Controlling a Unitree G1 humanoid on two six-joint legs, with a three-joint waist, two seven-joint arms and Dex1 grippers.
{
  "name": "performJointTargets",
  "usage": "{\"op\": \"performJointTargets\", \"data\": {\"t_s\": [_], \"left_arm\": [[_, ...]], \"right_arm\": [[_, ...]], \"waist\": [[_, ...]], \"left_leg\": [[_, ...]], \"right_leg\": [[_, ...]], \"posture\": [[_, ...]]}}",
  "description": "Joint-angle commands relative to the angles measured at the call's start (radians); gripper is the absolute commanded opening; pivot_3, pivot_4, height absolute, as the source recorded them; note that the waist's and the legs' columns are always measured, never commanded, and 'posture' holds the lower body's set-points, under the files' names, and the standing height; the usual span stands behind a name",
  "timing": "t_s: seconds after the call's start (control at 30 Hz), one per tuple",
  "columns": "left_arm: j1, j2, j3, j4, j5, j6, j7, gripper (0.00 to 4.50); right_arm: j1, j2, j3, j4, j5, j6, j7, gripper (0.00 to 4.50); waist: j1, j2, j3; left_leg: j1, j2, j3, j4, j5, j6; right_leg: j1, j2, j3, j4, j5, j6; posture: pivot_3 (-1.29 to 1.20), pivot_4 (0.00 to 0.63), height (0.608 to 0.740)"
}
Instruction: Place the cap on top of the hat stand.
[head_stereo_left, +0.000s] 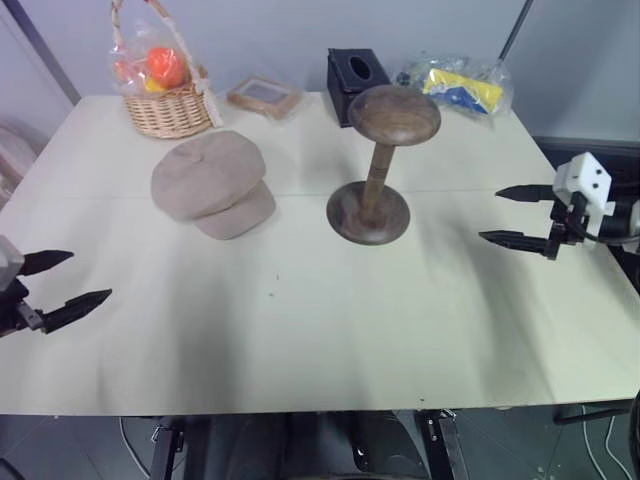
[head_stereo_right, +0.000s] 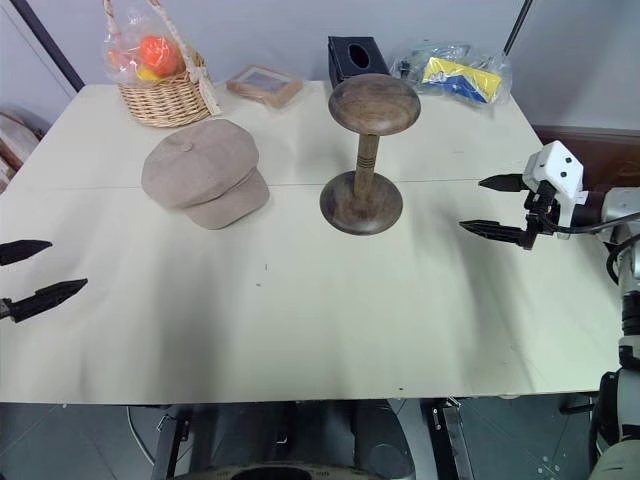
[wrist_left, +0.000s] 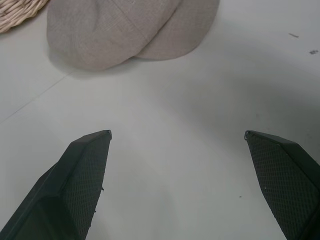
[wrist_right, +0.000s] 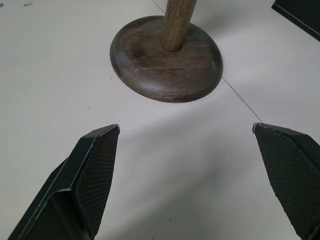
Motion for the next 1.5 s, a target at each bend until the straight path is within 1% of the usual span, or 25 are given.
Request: {"op": "performJointTargets", "data": {"t_s": [0.03,0.2,0.43,0.63,0.73,0.87,0.93,0.97,1.0,1.07,1.1,1.2,1.27,1.33,1.4,1.5], "left_arm": [[0.002,0.028,0.026,-0.009,0.007,0.001,-0.024,4.50],[-0.023,0.024,0.019,-0.004,0.026,-0.005,-0.002,4.50],[-0.048,0.020,0.015,-0.043,0.026,0.005,0.016,4.50],[-0.062,-0.012,-0.019,-0.141,0.018,0.037,0.076,4.50],[-0.043,-0.052,-0.072,-0.206,0.082,-0.017,0.129,4.50],[-0.009,-0.135,-0.210,-0.300,0.214,-0.136,0.224,4.50],[-0.021,-0.181,-0.324,-0.342,0.344,-0.201,0.327,4.50],[-0.046,-0.220,-0.385,-0.356,0.407,-0.208,0.398,4.50],[-0.073,-0.264,-0.441,-0.370,0.462,-0.190,0.473,4.50],[-0.121,-0.351,-0.582,-0.397,0.556,-0.180,0.564,4.50],[-0.155,-0.388,-0.660,-0.388,0.639,-0.182,0.616,4.50],[-0.294,-0.484,-0.818,-0.283,0.839,-0.200,0.767,4.50],[-0.377,-0.535,-0.883,-0.199,0.946,-0.204,0.868,4.50],[-0.443,-0.592,-0.935,-0.129,1.005,-0.193,0.931,4.50],[-0.528,-0.626,-1.009,-0.028,1.104,-0.197,0.989,4.50],[-0.616,-0.662,-1.049,0.107,1.160,-0.182,1.039,4.50]], "right_arm": [[-0.023,-0.013,-0.025,0.007,0.007,-0.023,0.009,4.37],[-0.020,-0.012,-0.027,0.008,0.007,-0.036,0.007,4.37],[-0.026,-0.006,-0.034,-0.004,0.024,-0.020,0.005,4.37],[-0.038,-0.003,-0.031,-0.022,0.037,0.021,0.009,4.37],[-0.008,-0.004,-0.037,-0.087,0.043,0.027,0.001,4.37],[0.070,-0.012,-0.052,-0.254,0.089,0.085,0.004,4.37],[0.119,-0.025,-0.070,-0.392,0.154,0.162,0.018,4.37],[0.137,-0.034,-0.083,-0.462,0.193,0.208,0.021,4.37],[0.151,-0.044,-0.097,-0.524,0.231,0.254,0.023,4.37],[0.165,-0.066,-0.126,-0.629,0.310,0.348,0.022,4.37],[0.164,-0.076,-0.138,-0.670,0.345,0.390,0.014,4.37],[0.151,-0.102,-0.162,-0.743,0.423,0.484,-0.009,4.37],[0.144,-0.120,-0.175,-0.772,0.455,0.524,-0.014,4.37],[0.129,-0.139,-0.183,-0.791,0.486,0.559,-0.017,4.37],[0.103,-0.155,-0.189,-0.792,0.507,0.584,-0.025,4.37],[0.071,-0.162,-0.182,-0.788,0.512,0.599,-0.045,4.37]], "waist": [[0.000,0.000,0.000],[0.000,0.000,0.000],[0.000,0.000,0.000],[0.000,0.000,0.000],[0.000,0.001,0.000],[0.002,0.000,0.000],[0.006,0.001,0.000],[0.007,0.001,0.000],[0.010,0.001,-0.001],[0.012,0.001,-0.001],[0.015,0.002,-0.001],[0.018,0.000,-0.002],[0.023,0.000,-0.002],[0.024,0.000,-0.002],[0.026,0.000,-0.002],[0.029,0.000,-0.002]], "left_leg": [[0.000,0.000,0.000,0.000,0.000,0.000],[0.000,0.000,0.000,0.000,0.000,0.000],[0.000,0.000,0.000,0.000,0.000,0.000],[0.000,0.000,0.000,0.000,0.000,0.000],[0.000,0.000,0.000,0.000,0.000,0.000],[0.000,0.000,0.000,0.000,0.000,0.000],[0.000,0.000,0.000,0.001,0.000,0.000],[0.000,0.000,0.000,0.001,0.000,0.000],[0.000,0.000,-0.001,0.001,0.000,0.000],[0.000,-0.001,-0.001,0.002,0.000,0.000],[0.000,-0.001,-0.002,0.003,0.000,0.000],[0.000,-0.003,-0.004,0.005,0.000,0.000],[0.000,-0.003,-0.004,0.006,0.000,0.000],[0.000,-0.002,-0.004,0.006,0.000,0.000],[0.000,-0.003,-0.003,0.006,0.000,0.000],[0.000,-0.003,-0.002,0.007,0.000,0.000]], "right_leg": [[0.000,0.000,0.000,0.000,0.000,0.000],[0.000,0.000,0.000,0.000,0.000,0.001],[0.000,0.001,0.000,0.001,0.001,0.003],[0.000,0.001,0.000,0.001,0.002,0.003],[0.000,0.000,0.000,0.001,0.002,0.004],[0.000,0.000,0.000,0.001,0.002,0.004],[0.000,0.000,0.001,0.001,0.002,0.004],[0.000,0.000,0.001,0.002,0.002,0.004],[0.001,0.000,0.001,0.002,0.002,0.004],[0.002,0.001,0.000,0.002,0.002,0.004],[0.002,0.001,0.000,0.003,0.002,0.004],[0.004,0.001,-0.002,0.002,0.004,0.007],[0.005,0.002,-0.002,0.003,0.004,0.007],[0.005,0.002,-0.002,0.003,0.004,0.007],[0.004,0.001,-0.002,0.003,0.004,0.007],[0.004,0.002,-0.002,0.003,0.004,0.008]], "posture": [[0.00,0.150,0.740],[0.00,0.150,0.740],[0.00,0.150,0.740],[0.00,0.150,0.740],[0.00,0.150,0.740],[0.00,0.150,0.740],[0.00,0.150,0.740],[0.00,0.150,0.740],[0.00,0.150,0.740],[0.00,0.150,0.740],[0.00,0.150,0.740],[0.00,0.150,0.740],[0.00,0.150,0.740],[0.00,0.150,0.740],[0.00,0.150,0.740],[0.00,0.150,0.740]]}}
